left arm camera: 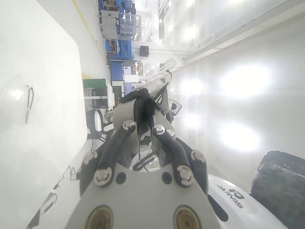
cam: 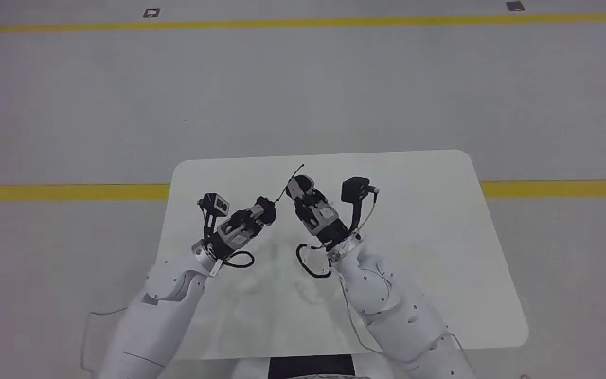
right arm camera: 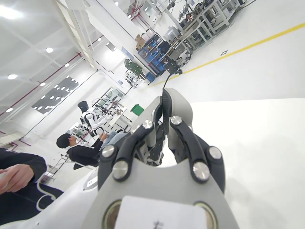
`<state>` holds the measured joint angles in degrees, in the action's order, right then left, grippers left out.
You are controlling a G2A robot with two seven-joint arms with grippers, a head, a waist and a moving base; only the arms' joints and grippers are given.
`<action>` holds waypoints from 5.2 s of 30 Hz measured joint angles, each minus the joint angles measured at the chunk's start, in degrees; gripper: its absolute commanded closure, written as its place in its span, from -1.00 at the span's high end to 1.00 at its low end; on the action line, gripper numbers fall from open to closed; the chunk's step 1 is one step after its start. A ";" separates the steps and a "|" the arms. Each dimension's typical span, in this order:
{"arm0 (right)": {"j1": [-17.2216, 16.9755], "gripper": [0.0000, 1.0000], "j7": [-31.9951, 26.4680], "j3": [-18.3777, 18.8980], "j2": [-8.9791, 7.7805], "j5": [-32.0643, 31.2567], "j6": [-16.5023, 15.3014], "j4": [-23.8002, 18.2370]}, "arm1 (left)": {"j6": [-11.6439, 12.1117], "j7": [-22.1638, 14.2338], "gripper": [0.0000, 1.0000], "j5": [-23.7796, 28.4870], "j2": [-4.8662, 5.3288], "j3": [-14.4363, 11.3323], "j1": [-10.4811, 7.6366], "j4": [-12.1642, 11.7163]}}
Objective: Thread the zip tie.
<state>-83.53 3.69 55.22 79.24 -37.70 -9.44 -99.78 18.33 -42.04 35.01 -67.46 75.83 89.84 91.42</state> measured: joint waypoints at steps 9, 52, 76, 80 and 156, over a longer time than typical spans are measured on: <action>0.06 -1.00 0.45 -0.59 0.01 -3.65 0.58 -0.38 | -0.01 0.00 -1.00 0.00 0.00 0.00 0.00 0.00; 0.45 -1.00 2.81 -1.61 0.89 -11.81 3.14 1.06 | -0.01 -0.01 -1.00 0.00 0.00 0.00 0.00 0.00; -0.63 -1.00 2.22 -0.61 0.90 -13.11 2.66 -0.10 | -0.01 -0.01 -1.00 0.00 0.00 0.00 0.00 0.00; -0.71 -1.00 2.18 -0.80 0.98 -13.07 2.72 -0.11 | -0.01 -0.01 -1.00 0.00 0.00 0.00 0.00 0.00; -0.27 -1.00 1.46 -0.32 1.65 -14.35 1.80 1.02 | -0.01 -0.01 -1.00 0.00 0.00 0.00 0.00 0.00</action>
<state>-83.80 5.15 54.89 80.89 -52.05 -7.63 -98.76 18.32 -42.04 35.02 -67.47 75.84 89.85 91.42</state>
